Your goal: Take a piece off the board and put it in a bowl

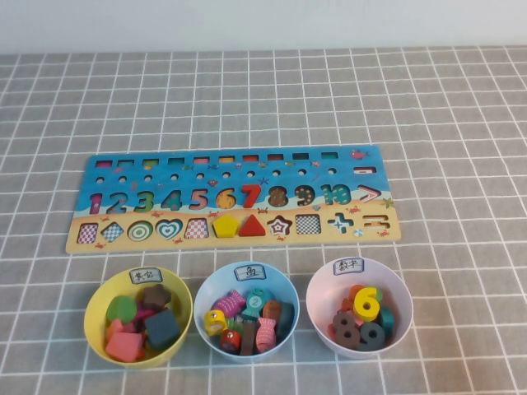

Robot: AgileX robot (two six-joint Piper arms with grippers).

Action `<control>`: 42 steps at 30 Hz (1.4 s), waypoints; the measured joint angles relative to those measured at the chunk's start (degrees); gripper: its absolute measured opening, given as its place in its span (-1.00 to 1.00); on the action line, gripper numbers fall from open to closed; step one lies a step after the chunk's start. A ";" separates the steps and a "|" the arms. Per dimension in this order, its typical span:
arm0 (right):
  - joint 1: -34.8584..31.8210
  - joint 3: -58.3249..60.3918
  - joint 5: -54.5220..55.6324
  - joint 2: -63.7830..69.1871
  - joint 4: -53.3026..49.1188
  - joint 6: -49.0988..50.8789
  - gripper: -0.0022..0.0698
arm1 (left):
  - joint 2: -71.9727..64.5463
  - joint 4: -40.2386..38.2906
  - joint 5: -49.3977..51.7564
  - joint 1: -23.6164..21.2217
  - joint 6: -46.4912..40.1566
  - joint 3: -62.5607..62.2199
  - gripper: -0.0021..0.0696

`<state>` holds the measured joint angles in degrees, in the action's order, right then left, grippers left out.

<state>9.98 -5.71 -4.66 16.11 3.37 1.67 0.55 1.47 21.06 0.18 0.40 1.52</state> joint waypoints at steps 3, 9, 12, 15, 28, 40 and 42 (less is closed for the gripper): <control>-6.28 2.73 0.47 -6.20 0.01 0.00 -0.99 | 0.00 0.00 0.00 0.00 0.00 0.00 -0.96; -11.55 6.73 -0.77 -15.62 0.01 0.00 -0.99 | 0.00 0.00 0.00 0.00 0.00 0.00 -0.96; -11.78 7.10 -2.86 -16.54 0.01 0.00 -0.99 | 0.00 0.00 0.00 0.00 0.00 0.00 -0.96; -11.78 7.19 -7.40 -16.54 0.01 0.00 -0.99 | 0.00 0.00 0.00 0.00 0.00 0.00 -0.96; -11.78 7.19 -17.52 -16.54 -0.24 -0.23 -0.99 | 0.00 0.00 0.00 0.00 0.00 0.00 -0.96; -11.78 7.19 -17.52 -16.54 -0.11 -0.23 -0.99 | 0.00 0.00 0.00 0.00 0.00 0.00 -0.96; -11.78 7.19 -17.52 -16.54 -0.11 -0.23 -0.99 | 0.00 0.00 0.00 0.00 0.00 0.00 -0.96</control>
<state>-1.80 1.49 -22.18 -0.43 3.26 1.45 0.55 1.47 21.06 0.18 0.40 1.52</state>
